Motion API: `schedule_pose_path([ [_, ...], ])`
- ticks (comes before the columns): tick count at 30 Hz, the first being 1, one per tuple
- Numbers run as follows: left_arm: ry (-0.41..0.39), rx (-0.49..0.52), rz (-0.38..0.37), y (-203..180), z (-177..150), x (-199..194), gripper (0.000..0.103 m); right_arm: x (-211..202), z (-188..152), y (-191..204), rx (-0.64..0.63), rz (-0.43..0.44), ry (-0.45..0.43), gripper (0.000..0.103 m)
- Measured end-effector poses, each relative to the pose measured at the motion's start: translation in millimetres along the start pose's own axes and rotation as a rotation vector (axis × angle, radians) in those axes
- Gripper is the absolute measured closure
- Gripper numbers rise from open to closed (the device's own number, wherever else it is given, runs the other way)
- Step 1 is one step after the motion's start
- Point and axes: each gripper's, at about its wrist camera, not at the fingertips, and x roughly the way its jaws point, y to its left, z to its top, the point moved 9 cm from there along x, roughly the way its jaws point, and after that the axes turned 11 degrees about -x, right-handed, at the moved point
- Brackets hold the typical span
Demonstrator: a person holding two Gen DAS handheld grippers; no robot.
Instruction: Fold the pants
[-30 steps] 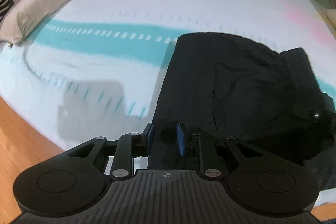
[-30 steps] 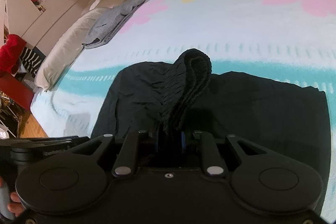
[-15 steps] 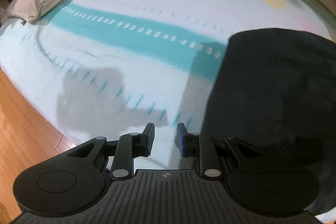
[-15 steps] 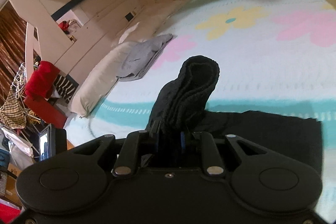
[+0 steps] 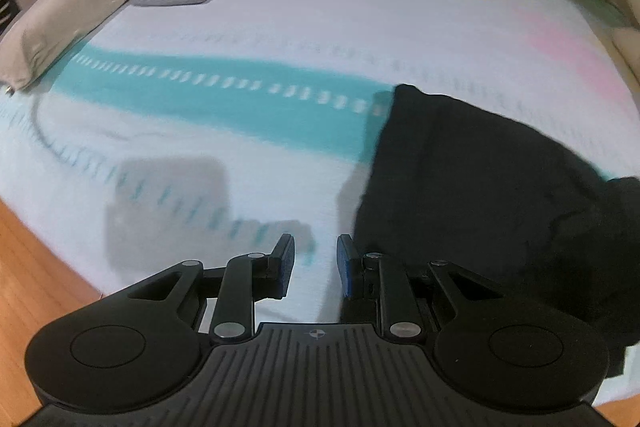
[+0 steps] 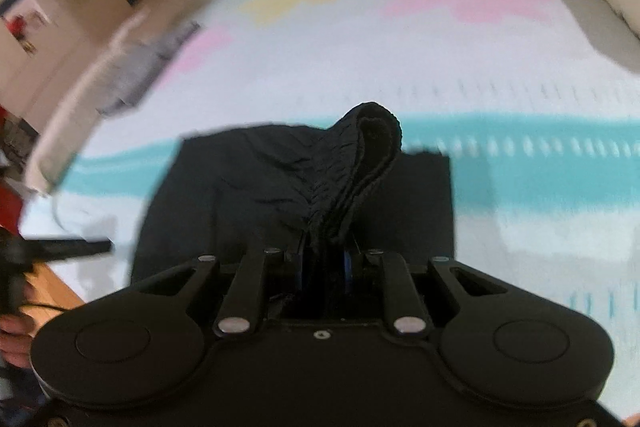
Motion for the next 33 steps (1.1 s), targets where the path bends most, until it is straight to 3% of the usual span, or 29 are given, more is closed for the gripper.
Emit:
schedule_pose_path([
  [4,0.001,0.054,0.006,-18.0,-7.1,5.7,0.08,15.7,-13.3,-1.5,-0.068,-0.069,0.054,0.076],
  [8,0.023,0.137,0.023,-37.5,-19.0,22.7,0.08,20.1,-17.3,1.3,-0.084,-0.085,0.079,0.076],
  [15,0.02,0.23,0.139,-34.3,-27.5,50.1,0.08,19.3,-24.4,-8.8,-0.058,-0.083,0.095,0.075],
  [26,0.049,0.105,0.054,-23.0,-14.7,35.1,0.08,-4.8,-13.1,-17.1,0.004,-0.091,0.038,0.063],
  [33,0.035,0.083,0.032,-28.4,-4.3,26.0,0.08,-27.4,15.1,-15.1,-0.033,-0.205,-0.09,0.063],
])
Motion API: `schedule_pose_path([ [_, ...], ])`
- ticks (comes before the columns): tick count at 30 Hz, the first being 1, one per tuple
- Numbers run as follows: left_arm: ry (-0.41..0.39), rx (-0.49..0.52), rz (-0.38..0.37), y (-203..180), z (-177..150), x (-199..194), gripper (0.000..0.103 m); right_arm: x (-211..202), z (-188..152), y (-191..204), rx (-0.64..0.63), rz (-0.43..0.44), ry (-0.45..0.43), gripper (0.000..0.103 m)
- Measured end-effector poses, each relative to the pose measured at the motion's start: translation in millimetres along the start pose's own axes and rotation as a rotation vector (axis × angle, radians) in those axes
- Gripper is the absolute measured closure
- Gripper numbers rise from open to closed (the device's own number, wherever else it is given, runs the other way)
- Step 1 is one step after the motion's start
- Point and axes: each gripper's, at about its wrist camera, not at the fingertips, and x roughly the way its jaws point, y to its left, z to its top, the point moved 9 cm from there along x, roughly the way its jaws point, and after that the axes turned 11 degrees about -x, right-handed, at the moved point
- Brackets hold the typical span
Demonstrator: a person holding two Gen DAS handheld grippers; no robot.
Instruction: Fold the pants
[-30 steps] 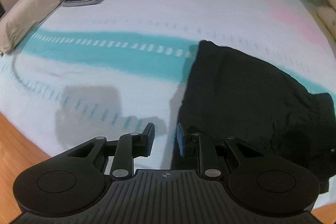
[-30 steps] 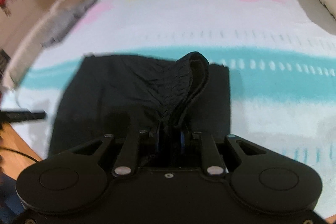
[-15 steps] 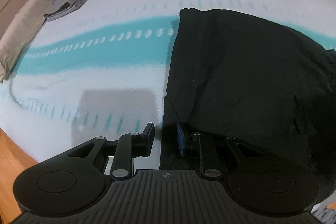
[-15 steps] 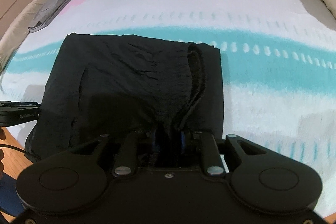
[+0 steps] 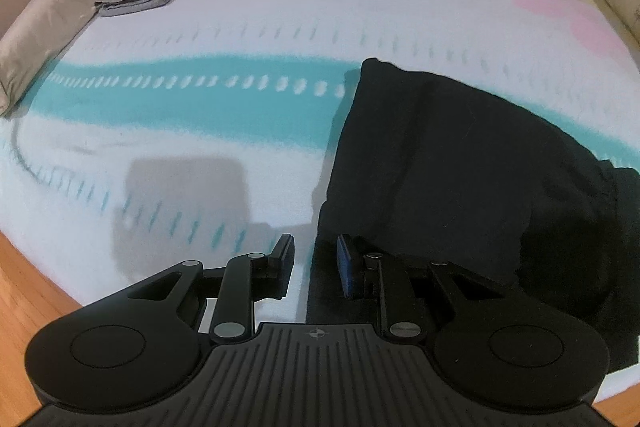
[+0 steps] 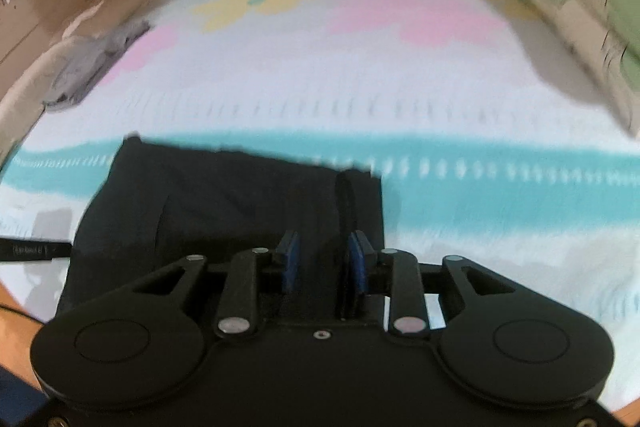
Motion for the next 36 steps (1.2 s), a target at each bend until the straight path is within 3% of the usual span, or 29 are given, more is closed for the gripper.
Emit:
schedule_pose_path([
  [4,0.003,0.004,-0.017,-7.2,1.9,-3.5,0.08,6.3,13.6,12.4,0.003,0.045,-0.042,0.062],
  [7,-0.002,0.016,-0.02,-11.9,4.7,-6.0,0.08,18.6,19.8,29.9,-0.009,0.085,-0.036,0.056],
  [12,-0.012,0.031,-0.038,-22.2,18.2,-8.6,0.08,43.8,24.0,60.1,-0.057,0.164,-0.021,0.056],
  [18,-0.004,0.056,-0.028,-44.6,44.8,19.7,0.08,73.7,12.0,67.6,-0.086,0.139,0.045,0.058],
  [23,0.005,0.032,0.061,-38.0,57.5,56.3,0.08,80.5,-4.0,46.8,-0.088,0.093,0.094,0.064],
  [26,0.001,0.032,0.155,-19.2,58.7,73.8,0.08,75.7,-9.4,35.7,-0.076,0.104,0.093,0.067],
  [28,-0.013,0.037,0.135,-13.1,57.7,71.2,0.079,70.3,-9.7,33.1,-0.073,0.116,0.082,0.067],
  [31,-0.005,0.033,0.081,-5.5,51.2,59.3,0.08,57.1,-7.2,31.5,-0.055,0.152,0.034,0.06],
  [33,0.007,0.024,0.03,1.5,42.2,52.3,0.08,44.1,-6.9,27.9,-0.065,0.154,-0.002,0.046],
  [34,0.012,0.02,0.005,4.3,37.4,48.5,0.08,40.8,-5.2,27.3,-0.071,0.136,-0.016,0.03],
  [35,0.015,0.021,-0.018,5.9,31.7,44.7,0.08,35.6,-6.4,22.6,-0.078,0.111,-0.032,0.022],
  [36,0.015,0.031,-0.036,9.2,25.6,40.5,0.08,30.8,-9.1,17.3,-0.082,0.095,-0.041,0.023],
])
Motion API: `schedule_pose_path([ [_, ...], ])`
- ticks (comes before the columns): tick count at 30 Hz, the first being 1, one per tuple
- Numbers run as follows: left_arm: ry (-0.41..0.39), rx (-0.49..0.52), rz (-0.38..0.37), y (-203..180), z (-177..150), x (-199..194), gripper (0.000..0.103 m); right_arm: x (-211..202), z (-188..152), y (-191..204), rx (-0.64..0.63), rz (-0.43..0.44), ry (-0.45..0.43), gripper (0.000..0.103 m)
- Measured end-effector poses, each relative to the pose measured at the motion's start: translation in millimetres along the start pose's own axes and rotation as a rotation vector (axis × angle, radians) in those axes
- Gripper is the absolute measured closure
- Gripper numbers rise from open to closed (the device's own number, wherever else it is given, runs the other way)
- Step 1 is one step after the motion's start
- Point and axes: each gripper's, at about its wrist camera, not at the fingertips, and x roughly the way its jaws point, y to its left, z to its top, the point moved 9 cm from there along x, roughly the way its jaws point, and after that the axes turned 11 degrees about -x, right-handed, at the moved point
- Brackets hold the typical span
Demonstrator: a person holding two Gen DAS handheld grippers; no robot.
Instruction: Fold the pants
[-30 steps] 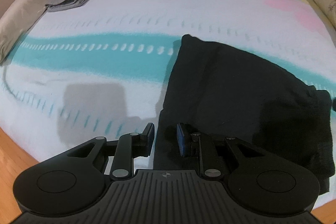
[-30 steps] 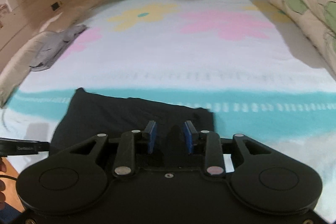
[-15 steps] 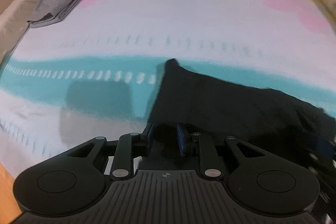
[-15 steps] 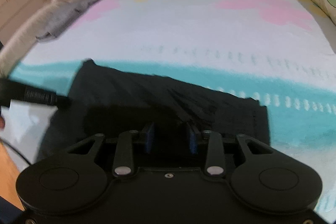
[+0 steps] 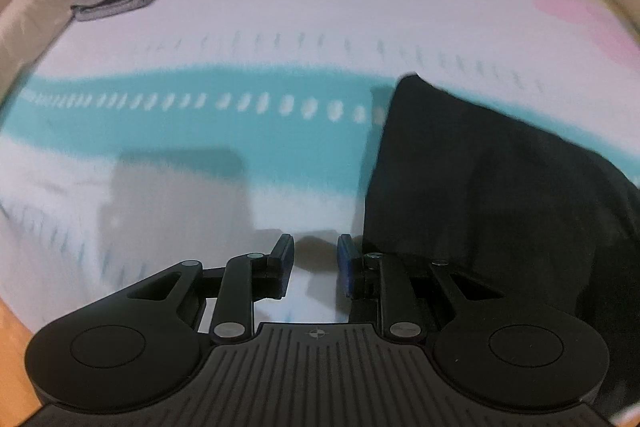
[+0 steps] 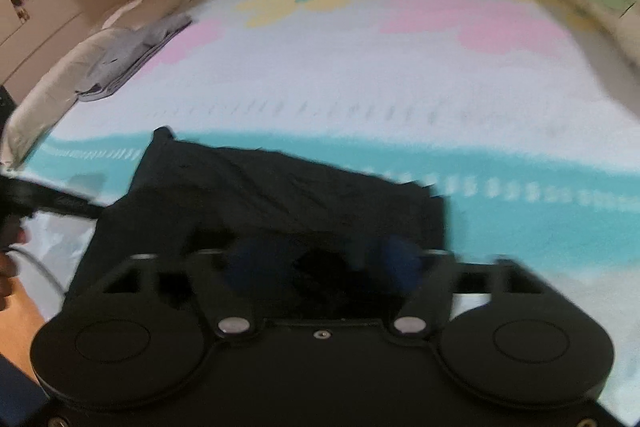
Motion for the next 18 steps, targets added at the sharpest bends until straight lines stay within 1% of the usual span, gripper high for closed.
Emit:
schedule_pose_path([
  [3,-0.016,0.055,-0.037,0.0,-14.2,-8.6,0.077,-6.7,-12.8,-12.0,0.035,0.026,0.013,0.023],
  [6,-0.013,0.116,-0.064,-3.9,-23.0,-7.7,0.075,-3.1,-26.4,-20.0,0.082,0.05,0.047,0.023],
  [9,-0.034,0.15,-0.04,-12.1,-28.5,-6.4,0.075,4.6,-37.1,-21.2,0.099,0.074,0.09,0.023],
  [11,-0.036,0.162,-0.037,-11.6,-29.3,-7.0,0.075,8.8,-40.8,-20.9,0.122,0.098,0.108,0.023],
  [13,-0.027,0.147,-0.055,-10.0,-27.9,-9.9,0.075,8.7,-43.7,-22.6,0.138,0.117,0.106,0.022],
  [16,-0.01,0.086,-0.114,0.4,-22.0,-13.1,0.075,10.6,-42.0,-25.5,0.155,0.123,0.106,0.021],
  [18,-0.017,0.063,-0.148,4.3,-19.8,-17.0,0.075,8.6,-43.8,-30.7,0.173,0.127,0.1,0.022],
])
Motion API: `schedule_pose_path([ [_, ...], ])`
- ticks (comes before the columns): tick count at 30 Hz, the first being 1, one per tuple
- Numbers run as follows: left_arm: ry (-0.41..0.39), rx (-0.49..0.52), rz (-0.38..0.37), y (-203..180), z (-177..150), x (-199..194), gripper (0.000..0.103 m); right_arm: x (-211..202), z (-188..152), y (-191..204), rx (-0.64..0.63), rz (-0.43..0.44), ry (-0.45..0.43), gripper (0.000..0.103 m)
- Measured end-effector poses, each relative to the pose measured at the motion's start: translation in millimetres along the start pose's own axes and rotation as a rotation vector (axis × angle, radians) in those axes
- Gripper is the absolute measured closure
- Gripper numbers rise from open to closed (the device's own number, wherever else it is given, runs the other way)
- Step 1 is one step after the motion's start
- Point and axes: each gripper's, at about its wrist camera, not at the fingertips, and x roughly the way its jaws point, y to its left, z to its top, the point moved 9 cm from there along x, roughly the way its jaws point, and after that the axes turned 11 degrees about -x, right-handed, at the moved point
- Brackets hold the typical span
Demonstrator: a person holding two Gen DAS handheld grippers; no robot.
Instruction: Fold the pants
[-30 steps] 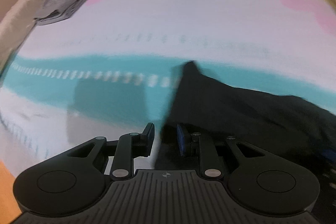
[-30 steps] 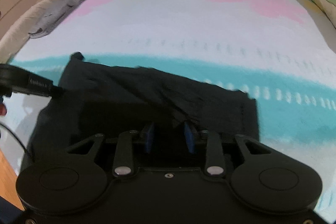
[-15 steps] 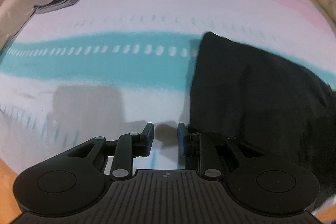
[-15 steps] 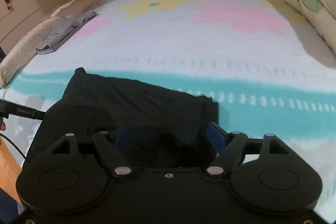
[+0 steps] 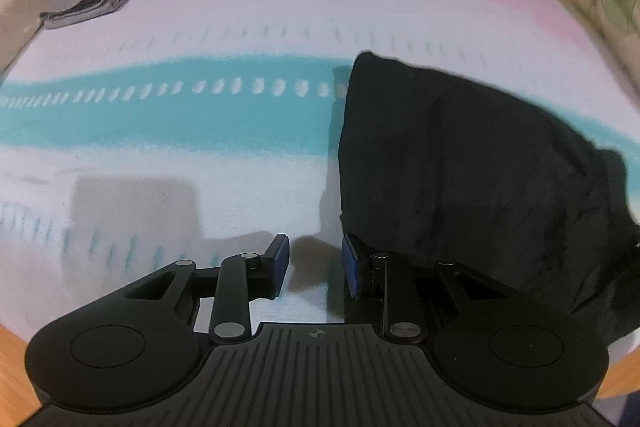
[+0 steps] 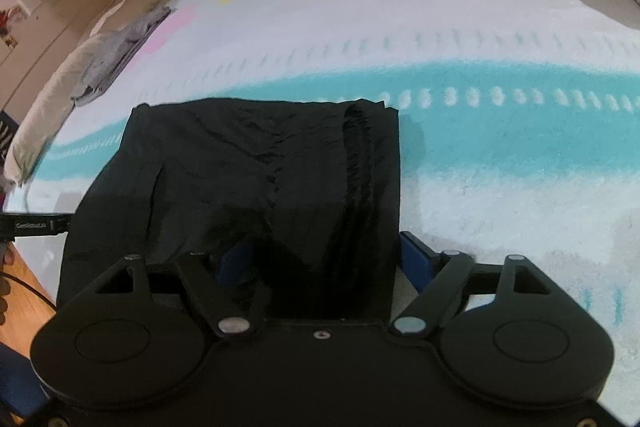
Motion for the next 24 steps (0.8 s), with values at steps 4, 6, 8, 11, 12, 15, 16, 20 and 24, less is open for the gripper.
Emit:
schedule_pose_path([
  [4,-0.019,0.014,-0.051,-4.3,1.1,-5.3,0.074,0.9,0.7,0.6,0.006,-0.003,-0.003,0.023],
  [6,-0.026,0.029,-0.079,-9.4,1.3,-5.7,0.073,-0.3,-0.3,-0.2,0.006,0.0,-0.002,0.023],
  [8,-0.025,0.04,-0.111,-15.6,-1.8,-5.1,0.068,0.3,-0.7,-0.4,0.006,0.004,-0.002,0.022],
  [11,-0.011,0.085,-0.099,-22.1,-9.6,0.2,0.059,-0.1,0.3,-0.7,0.013,0.007,-0.002,0.022],
  [12,-0.019,0.097,-0.093,-22.9,-10.9,-0.8,0.059,-1.0,0.4,-1.0,0.014,0.008,-0.002,0.022],
  [15,-0.04,0.128,-0.108,-26.5,-12.3,-4.9,0.056,-0.3,0.3,-2.8,0.022,0.016,-0.004,0.021],
  [16,-0.041,0.125,-0.099,-26.3,-12.4,-2.9,0.053,0.0,1.2,-4.0,0.022,0.019,-0.005,0.021],
  [20,-0.015,0.088,-0.073,-23.4,-11.4,13.5,0.039,1.8,2.5,-2.4,0.009,0.018,-0.012,0.019],
  [24,0.01,0.021,-0.111,-22.9,-4.7,22.5,0.032,4.0,4.0,-0.8,0.011,0.033,-0.032,0.017],
])
